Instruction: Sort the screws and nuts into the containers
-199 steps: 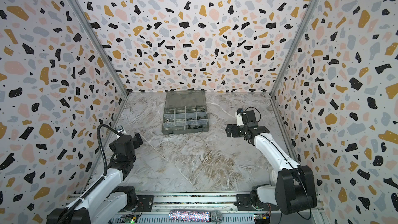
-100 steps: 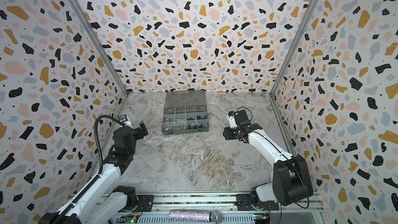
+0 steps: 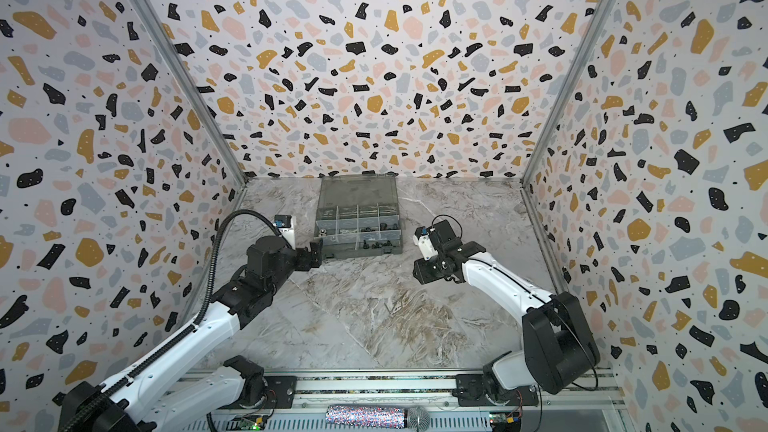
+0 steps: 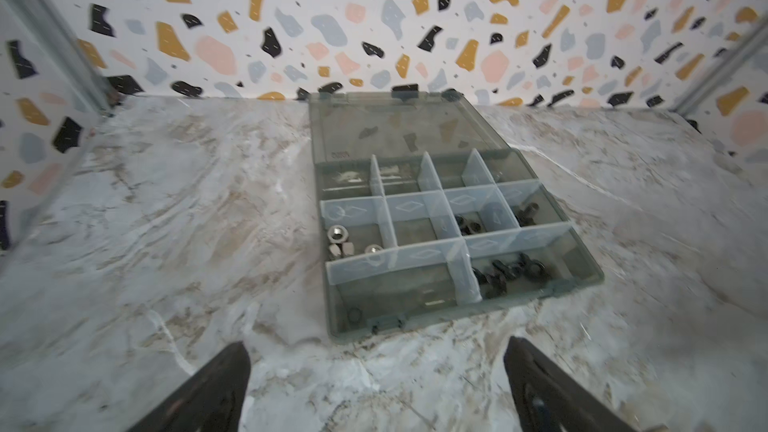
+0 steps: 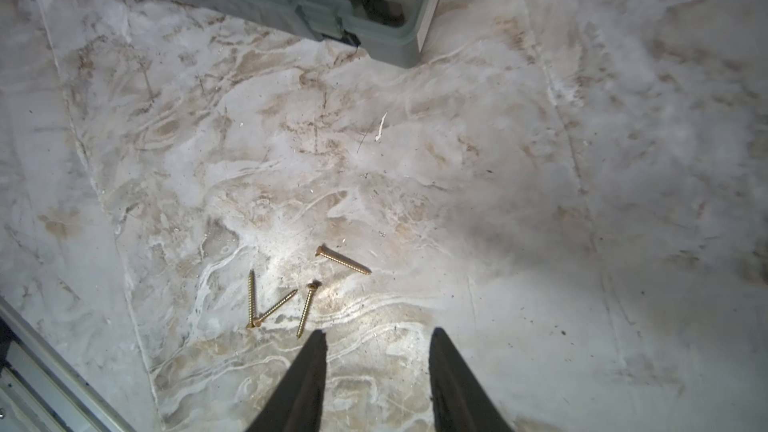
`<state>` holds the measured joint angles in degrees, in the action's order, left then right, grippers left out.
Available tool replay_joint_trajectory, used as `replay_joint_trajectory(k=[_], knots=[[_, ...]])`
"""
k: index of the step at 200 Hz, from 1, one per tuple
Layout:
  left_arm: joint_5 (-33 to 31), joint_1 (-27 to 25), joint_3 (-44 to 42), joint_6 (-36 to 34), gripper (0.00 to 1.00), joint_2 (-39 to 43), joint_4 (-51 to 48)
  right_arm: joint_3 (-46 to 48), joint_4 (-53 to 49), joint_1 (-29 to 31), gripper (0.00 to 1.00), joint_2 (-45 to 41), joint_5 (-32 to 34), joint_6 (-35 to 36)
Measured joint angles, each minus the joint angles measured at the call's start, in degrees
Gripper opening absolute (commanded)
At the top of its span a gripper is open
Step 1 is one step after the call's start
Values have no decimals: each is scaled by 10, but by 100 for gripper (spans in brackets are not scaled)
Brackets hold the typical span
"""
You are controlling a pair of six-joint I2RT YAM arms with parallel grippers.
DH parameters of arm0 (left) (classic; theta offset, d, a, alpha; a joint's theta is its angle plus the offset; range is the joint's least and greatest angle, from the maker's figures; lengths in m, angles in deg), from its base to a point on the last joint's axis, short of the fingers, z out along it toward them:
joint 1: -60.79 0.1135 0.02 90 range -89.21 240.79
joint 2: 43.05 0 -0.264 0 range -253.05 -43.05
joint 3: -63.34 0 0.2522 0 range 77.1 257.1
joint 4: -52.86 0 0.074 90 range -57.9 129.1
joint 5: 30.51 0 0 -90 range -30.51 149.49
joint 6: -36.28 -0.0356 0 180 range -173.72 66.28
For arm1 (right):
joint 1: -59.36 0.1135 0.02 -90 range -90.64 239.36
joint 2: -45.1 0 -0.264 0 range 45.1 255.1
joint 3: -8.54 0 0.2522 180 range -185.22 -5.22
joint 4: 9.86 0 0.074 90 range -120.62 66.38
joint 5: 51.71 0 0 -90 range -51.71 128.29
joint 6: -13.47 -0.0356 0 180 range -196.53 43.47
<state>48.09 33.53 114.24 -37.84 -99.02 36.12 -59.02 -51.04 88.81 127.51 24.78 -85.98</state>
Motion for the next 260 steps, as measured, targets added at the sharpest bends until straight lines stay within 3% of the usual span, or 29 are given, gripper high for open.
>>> replay_joint_trajectory(k=[41,69,94,166,260], knots=[[35,-84,5,14,100,-5,-3,-2,-2,19,51,44,-3,7],[45,-111,18,15,100,-10,-19,-29,-8,33,49,70,1,10],[51,-118,22,17,100,-9,-35,-53,-9,49,42,96,8,16],[51,-122,22,17,100,-1,-79,-67,-30,92,34,139,40,30],[54,-123,22,17,100,30,-102,-85,-40,106,29,183,74,40]])
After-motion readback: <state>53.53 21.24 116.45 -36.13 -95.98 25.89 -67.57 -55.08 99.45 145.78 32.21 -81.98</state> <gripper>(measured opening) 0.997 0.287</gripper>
